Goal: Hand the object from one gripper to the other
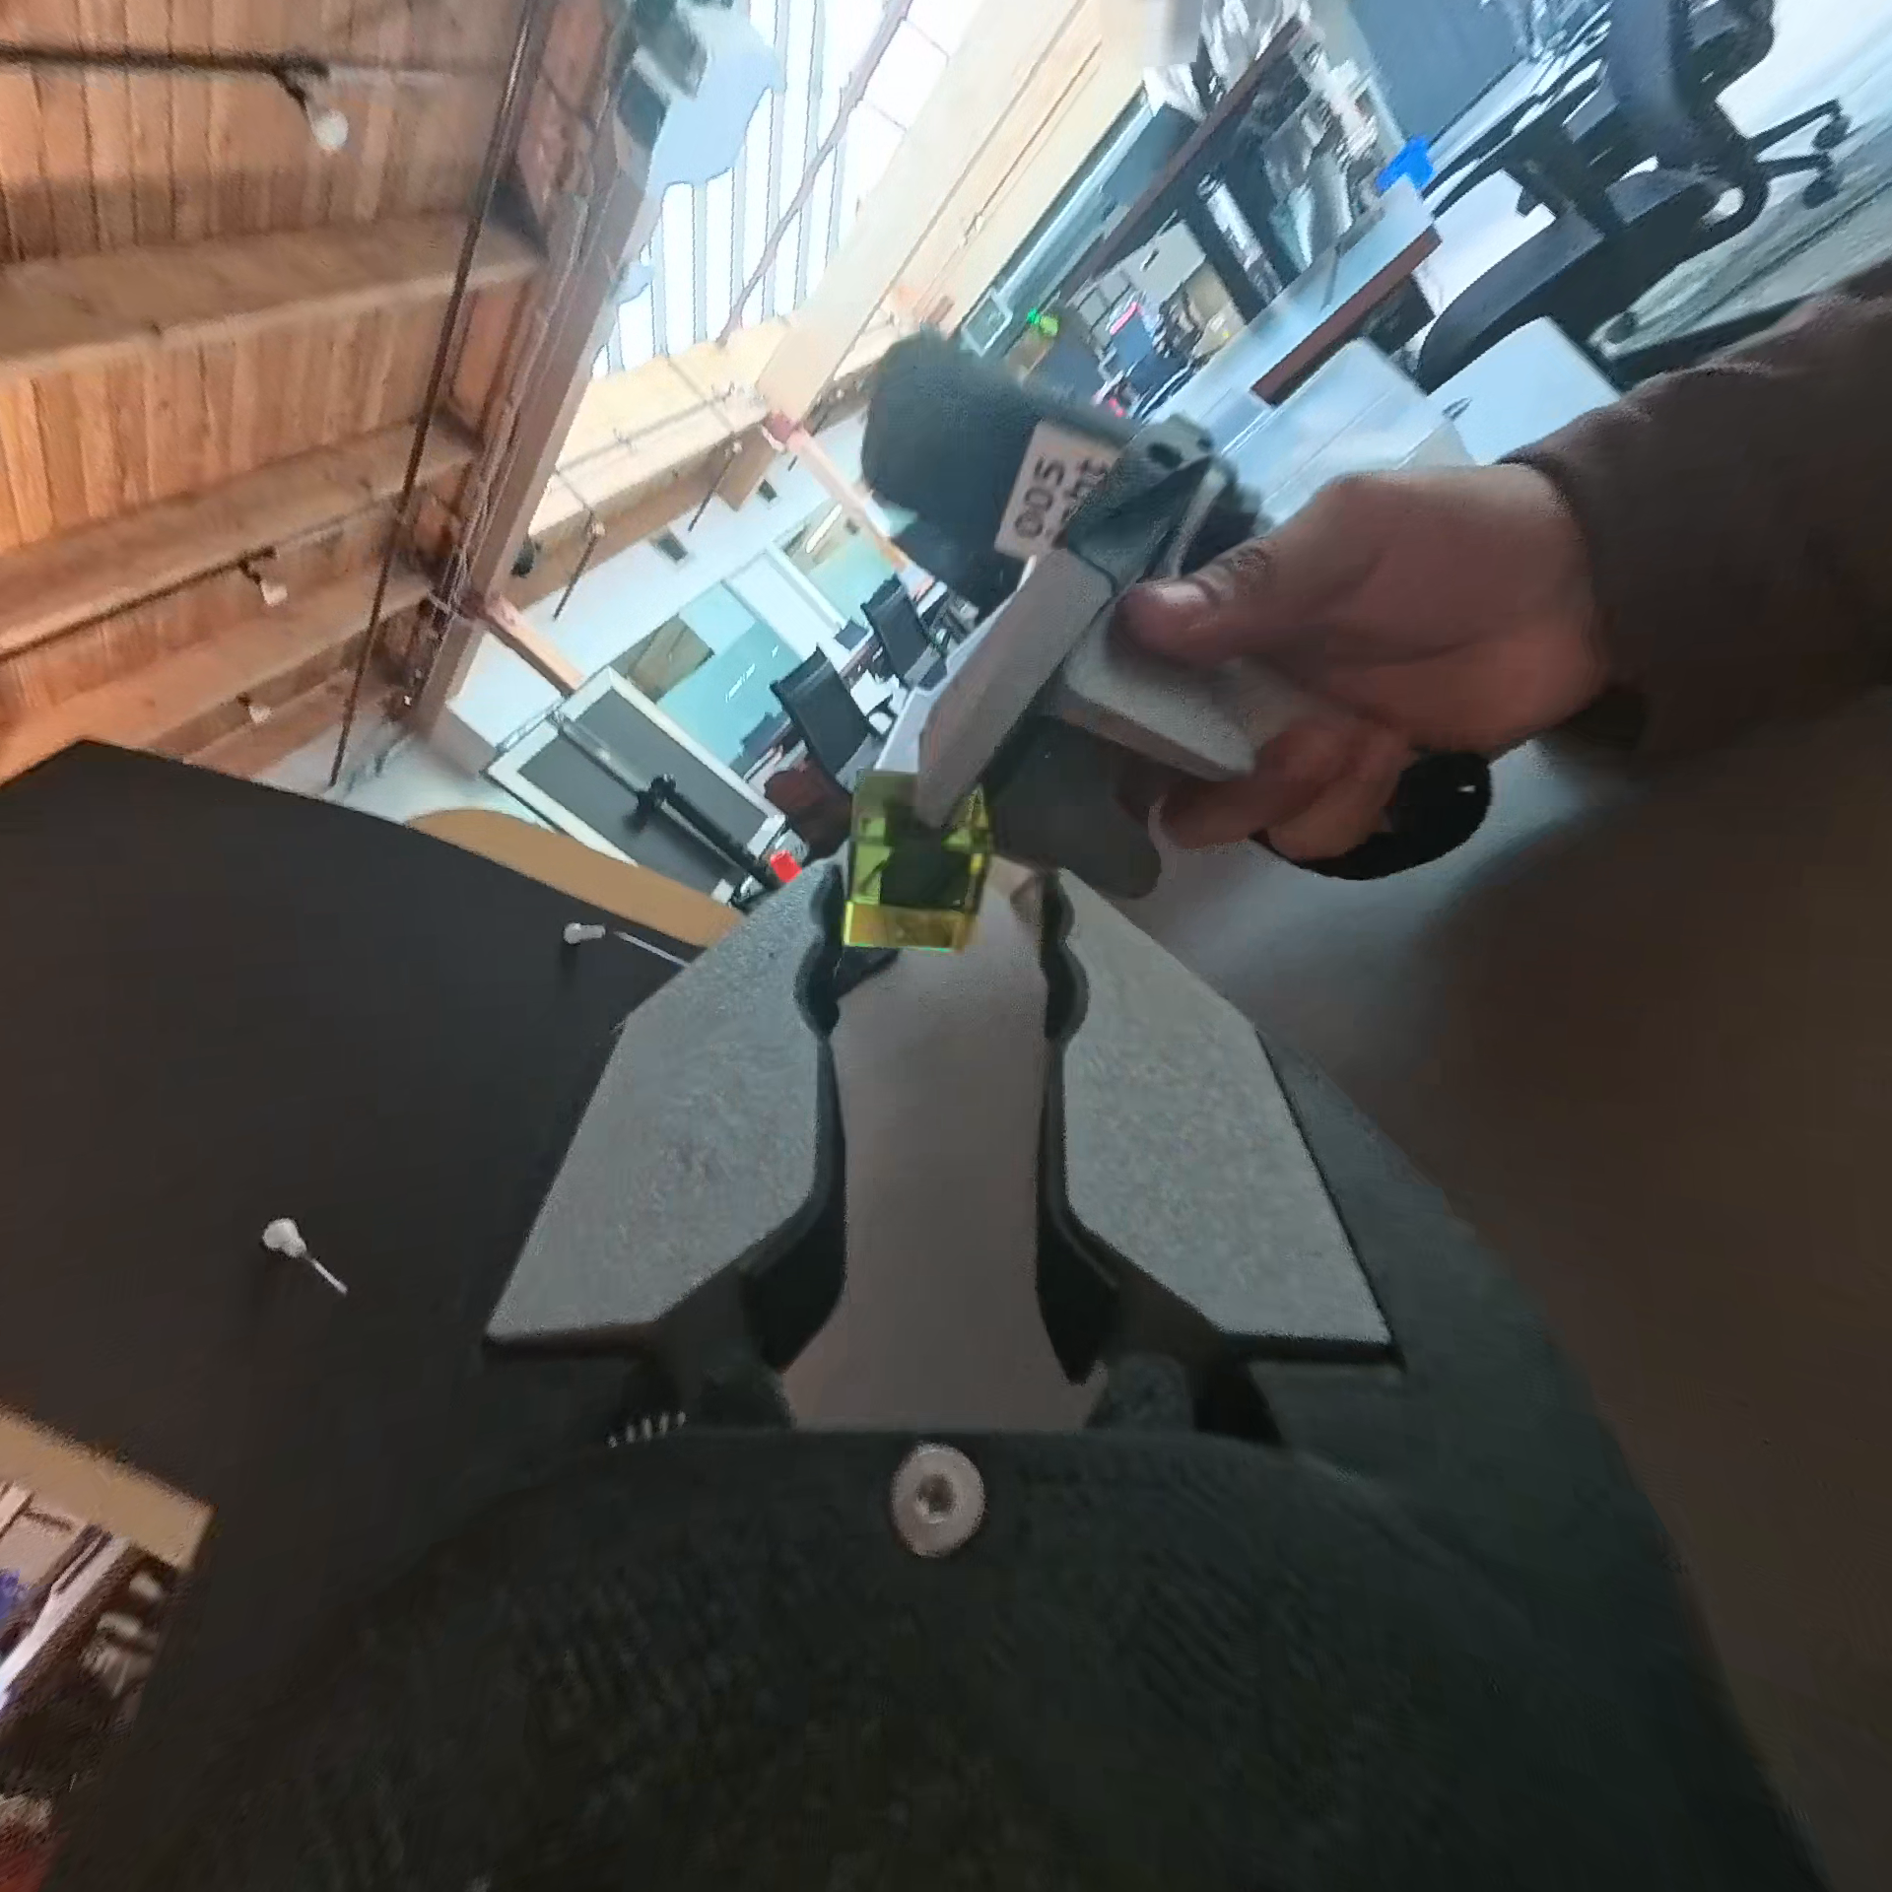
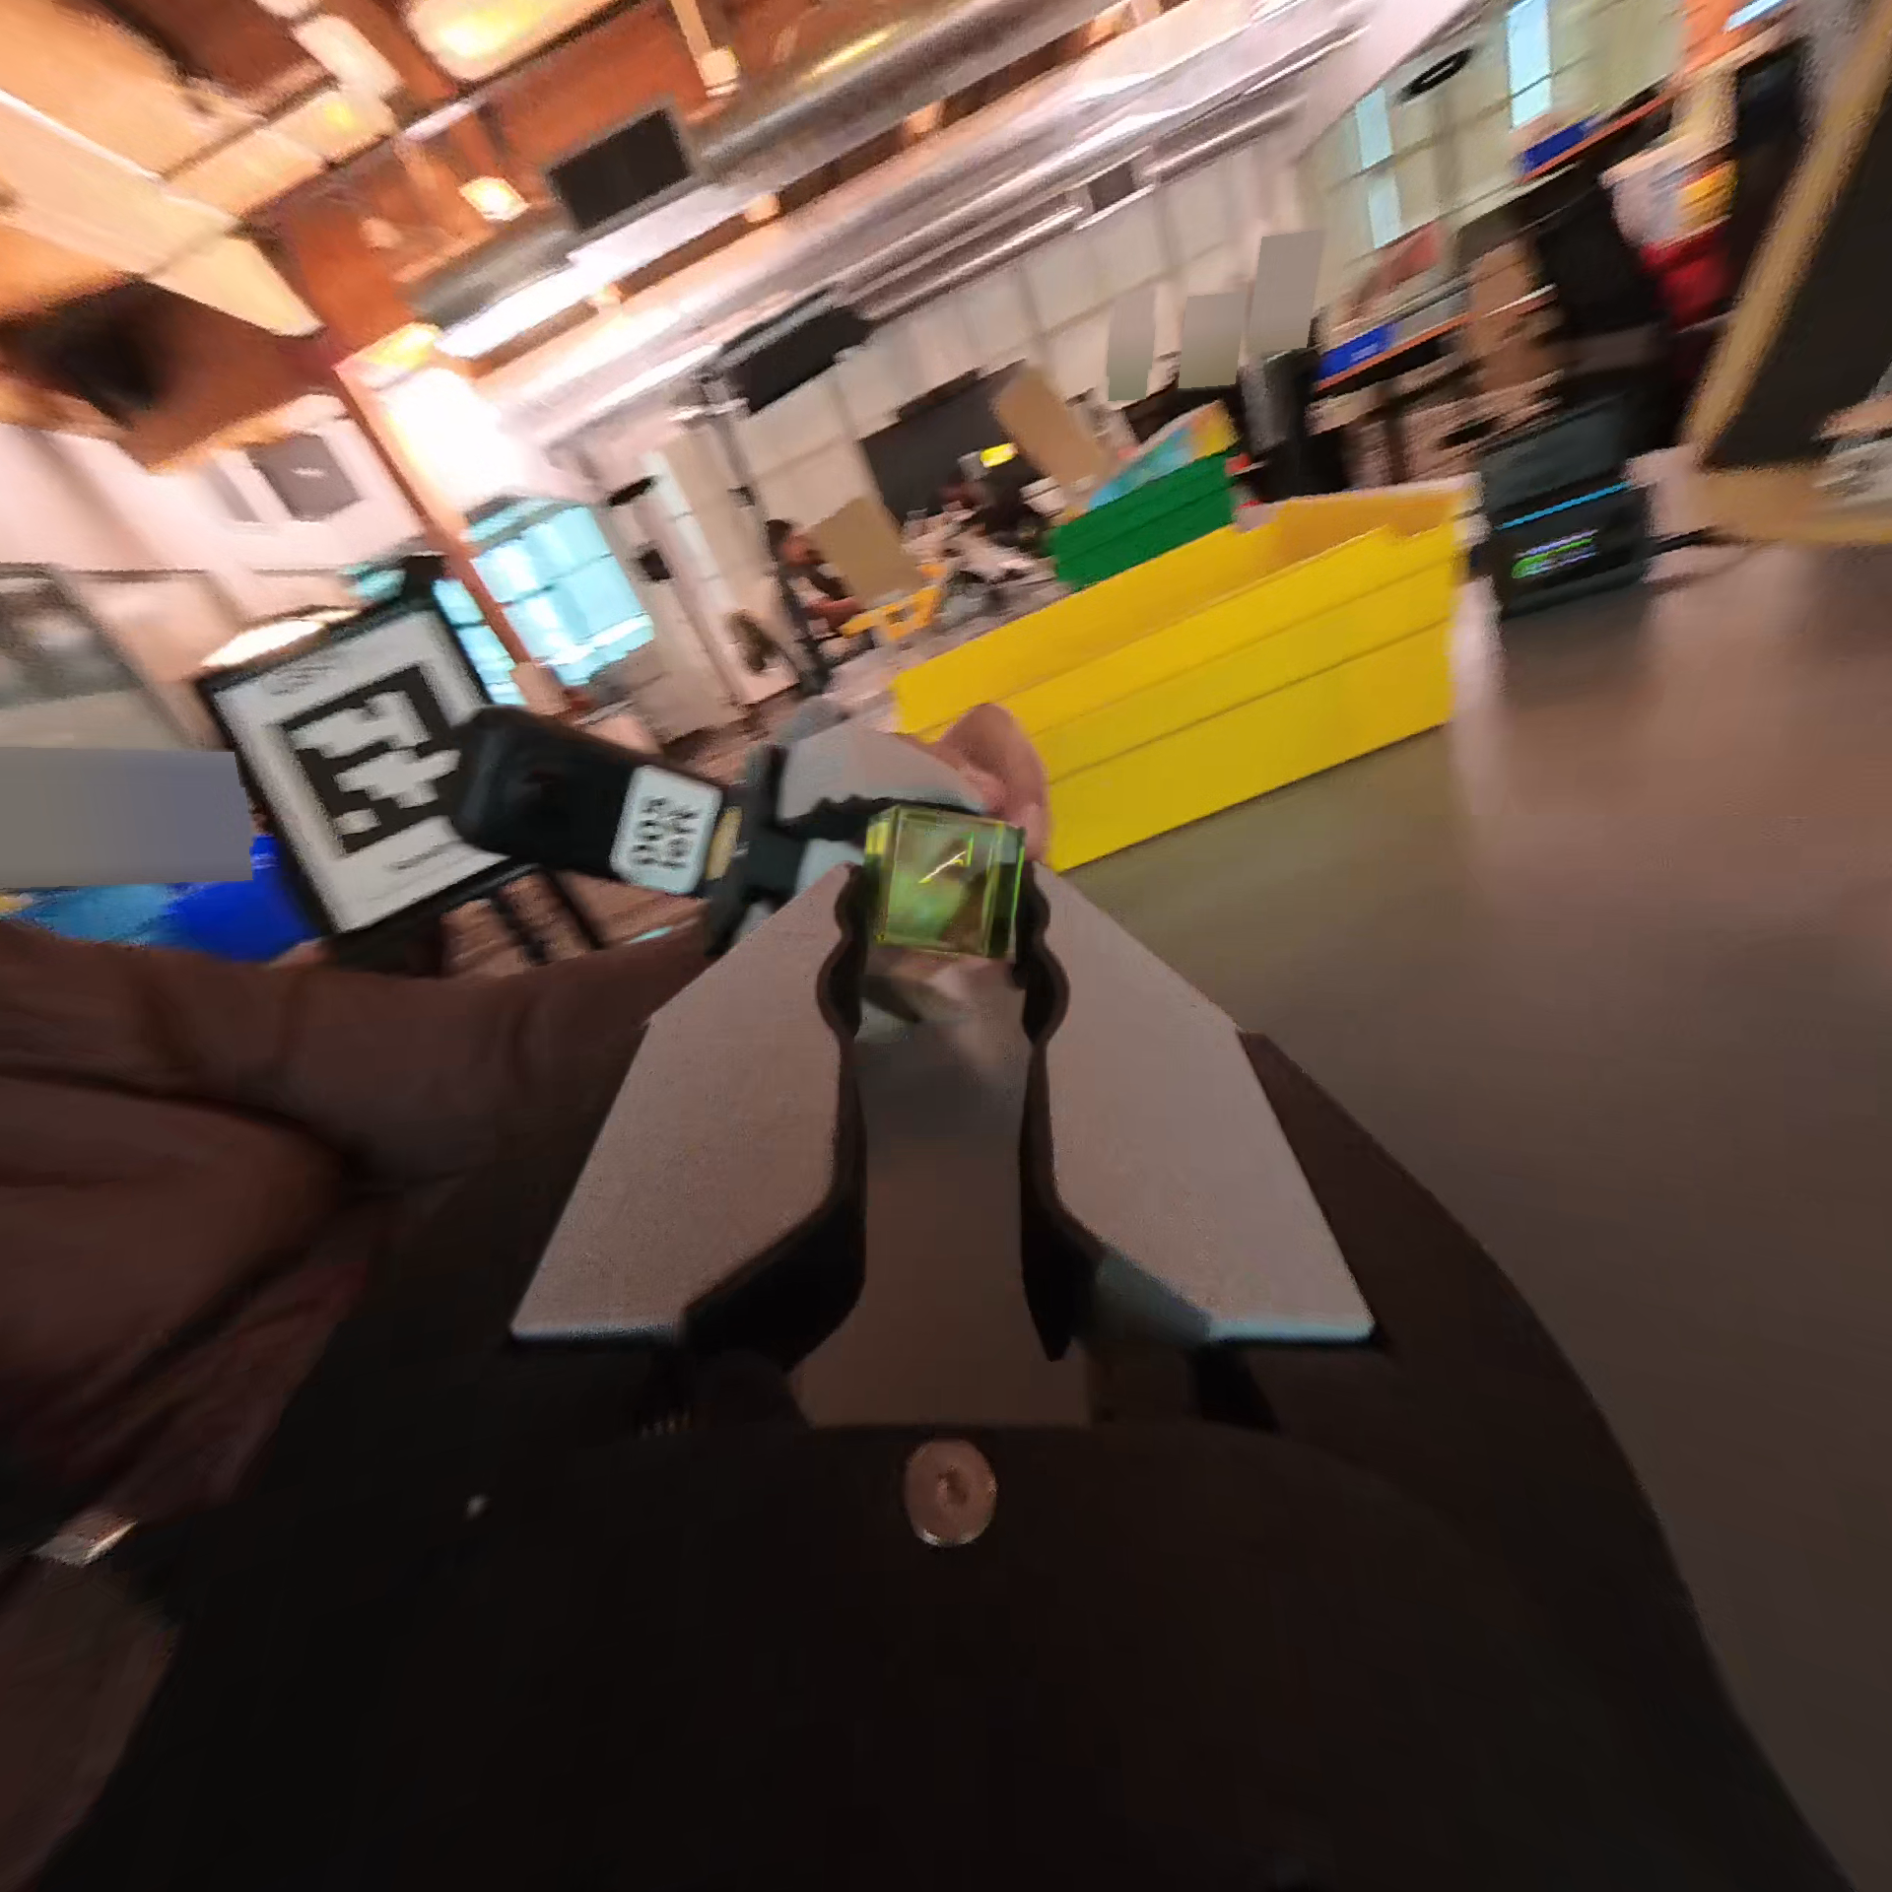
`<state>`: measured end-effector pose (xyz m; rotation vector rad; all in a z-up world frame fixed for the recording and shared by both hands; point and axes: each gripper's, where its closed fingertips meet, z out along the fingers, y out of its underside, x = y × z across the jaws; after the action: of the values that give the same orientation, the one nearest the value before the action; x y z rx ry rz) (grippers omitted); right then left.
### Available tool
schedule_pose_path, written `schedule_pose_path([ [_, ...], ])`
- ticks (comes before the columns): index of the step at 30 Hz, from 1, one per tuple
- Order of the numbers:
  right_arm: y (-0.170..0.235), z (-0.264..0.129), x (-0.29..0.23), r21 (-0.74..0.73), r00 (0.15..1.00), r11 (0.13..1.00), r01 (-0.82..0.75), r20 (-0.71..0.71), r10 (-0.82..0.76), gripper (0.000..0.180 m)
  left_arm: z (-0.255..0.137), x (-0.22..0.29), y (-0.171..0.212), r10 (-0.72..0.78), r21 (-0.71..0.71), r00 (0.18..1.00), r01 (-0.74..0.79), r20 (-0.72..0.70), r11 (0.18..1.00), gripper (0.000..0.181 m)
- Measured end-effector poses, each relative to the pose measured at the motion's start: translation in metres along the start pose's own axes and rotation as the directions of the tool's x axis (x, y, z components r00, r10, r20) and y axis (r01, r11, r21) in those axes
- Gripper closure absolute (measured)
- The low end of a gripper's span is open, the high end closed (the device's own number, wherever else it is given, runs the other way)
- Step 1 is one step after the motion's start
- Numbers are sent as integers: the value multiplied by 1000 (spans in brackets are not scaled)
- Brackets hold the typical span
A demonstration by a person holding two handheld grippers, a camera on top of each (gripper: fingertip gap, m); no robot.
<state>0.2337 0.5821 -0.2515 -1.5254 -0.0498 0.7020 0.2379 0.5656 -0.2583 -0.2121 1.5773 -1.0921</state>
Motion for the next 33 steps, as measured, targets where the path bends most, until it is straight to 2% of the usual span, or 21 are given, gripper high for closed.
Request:
schedule_pose_path([
  [2,-3,-4,13,3,991,998,66,-113,-65,154,1,-4,5,3,-27,1000,-3,24,1000,138],
  [5,-4,-8,23,-7,971,993,119,-207,-118,154,2,-1,9,15,-46,1000,-14,13,999,138],
  [13,1,-2,23,-45,959,987,153,-234,-160,153,5,-7,24,100,-144,993,-90,63,986,138],
  [19,6,7,19,-68,956,981,180,-220,-191,154,2,-10,19,120,-128,990,-110,77,986,157],
  [21,4,5,16,-39,971,988,150,-185,-155,154,2,-11,20,111,-138,992,-102,64,985,157],
  [26,-12,-5,6,89,998,996,25,-55,-21,151,-3,-17,5,58,-45,995,-55,76,997,157],
  [29,-13,-8,2,109,995,990,-88,47,83,147,-7,-18,-8,47,43,996,-50,77,998,157],
  [33,-11,-3,-16,75,948,968,-238,235,214,141,-10,-11,-21,80,118,995,-86,53,989,157],
])
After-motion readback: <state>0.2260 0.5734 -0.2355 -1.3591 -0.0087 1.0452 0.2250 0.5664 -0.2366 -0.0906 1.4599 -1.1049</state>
